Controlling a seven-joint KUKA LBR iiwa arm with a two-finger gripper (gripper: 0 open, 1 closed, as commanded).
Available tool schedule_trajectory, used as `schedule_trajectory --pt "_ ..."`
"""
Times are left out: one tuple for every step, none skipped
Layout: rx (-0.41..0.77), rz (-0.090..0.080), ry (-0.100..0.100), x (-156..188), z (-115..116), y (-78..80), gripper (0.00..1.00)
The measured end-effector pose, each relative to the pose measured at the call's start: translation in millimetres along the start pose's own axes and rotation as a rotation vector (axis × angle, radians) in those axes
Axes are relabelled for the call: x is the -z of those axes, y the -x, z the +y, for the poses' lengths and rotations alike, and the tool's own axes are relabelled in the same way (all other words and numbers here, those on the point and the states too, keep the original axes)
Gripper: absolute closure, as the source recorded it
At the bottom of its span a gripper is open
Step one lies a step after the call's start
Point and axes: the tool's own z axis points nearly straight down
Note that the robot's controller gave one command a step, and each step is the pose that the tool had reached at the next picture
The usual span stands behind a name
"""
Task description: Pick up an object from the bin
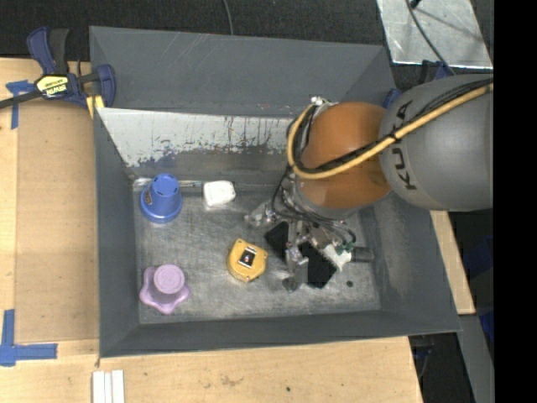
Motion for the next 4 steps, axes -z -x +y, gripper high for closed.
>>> schedule_trajectory --pt "0.009 0.008 0.004 -25.0 7.7 -10.5 0.0" --pt "-0.13 0.009 0.003 -31.3 18.9 -7.1 0.0" --pt "0.322 -0.014 -0.001 -35.7 24.1 5.3 1.0" --pt "0.321 -0.014 -0.001 -35.7 24.1 5.3 1.0"
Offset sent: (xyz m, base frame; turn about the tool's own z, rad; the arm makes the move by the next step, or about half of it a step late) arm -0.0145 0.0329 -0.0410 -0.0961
